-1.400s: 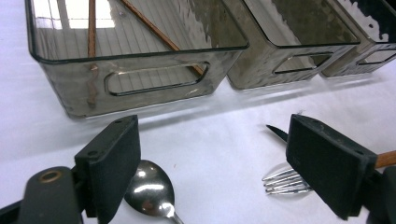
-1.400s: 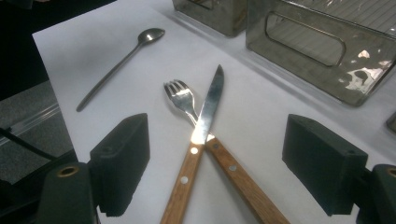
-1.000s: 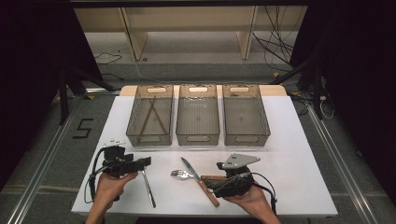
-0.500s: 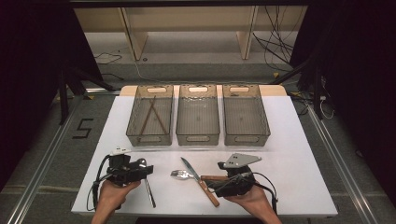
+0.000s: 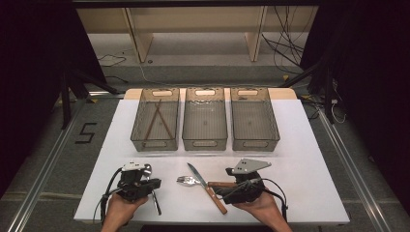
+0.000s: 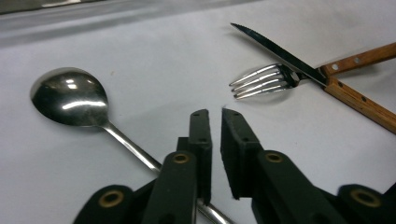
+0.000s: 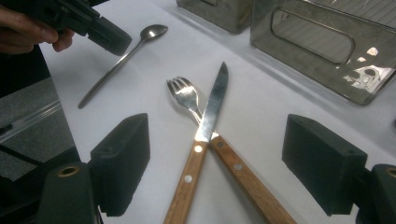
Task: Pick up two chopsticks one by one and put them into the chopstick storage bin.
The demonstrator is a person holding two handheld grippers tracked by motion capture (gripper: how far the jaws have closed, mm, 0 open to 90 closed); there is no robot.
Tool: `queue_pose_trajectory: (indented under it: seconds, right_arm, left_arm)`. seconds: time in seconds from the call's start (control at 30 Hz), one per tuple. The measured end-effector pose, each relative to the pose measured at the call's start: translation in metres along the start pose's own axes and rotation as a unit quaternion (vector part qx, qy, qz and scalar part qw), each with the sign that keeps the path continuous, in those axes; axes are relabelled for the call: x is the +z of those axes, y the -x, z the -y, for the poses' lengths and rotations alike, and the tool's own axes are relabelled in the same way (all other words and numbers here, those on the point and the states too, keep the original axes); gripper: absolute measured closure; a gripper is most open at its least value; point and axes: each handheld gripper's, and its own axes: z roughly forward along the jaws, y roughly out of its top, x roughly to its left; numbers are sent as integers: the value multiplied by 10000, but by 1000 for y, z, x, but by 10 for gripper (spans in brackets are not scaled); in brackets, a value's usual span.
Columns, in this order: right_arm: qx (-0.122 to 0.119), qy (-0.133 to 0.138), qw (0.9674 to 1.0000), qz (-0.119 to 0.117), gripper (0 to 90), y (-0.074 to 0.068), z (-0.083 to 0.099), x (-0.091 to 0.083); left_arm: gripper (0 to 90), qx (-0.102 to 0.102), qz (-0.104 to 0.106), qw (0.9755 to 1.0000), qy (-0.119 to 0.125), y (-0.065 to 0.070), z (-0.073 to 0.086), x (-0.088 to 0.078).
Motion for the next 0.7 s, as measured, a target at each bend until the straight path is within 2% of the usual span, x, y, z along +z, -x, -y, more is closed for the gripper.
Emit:
queue_pose_trajectory:
  seconds: [0.1,0.33,0.7]
  right_arm:
    - [0,2,10000,-1,241,0,0,0]
    - [-2,17,10000,12,241,1,0,-1]
    - [19,122,9999,-11,235,2,1,-4]
  left_arm:
    - [888,19,31,10000,-77,1,2,2]
    - [891,104,101,9997,-212,3,5,8]
    - [892,105,129,9993,-323,6,10,14]
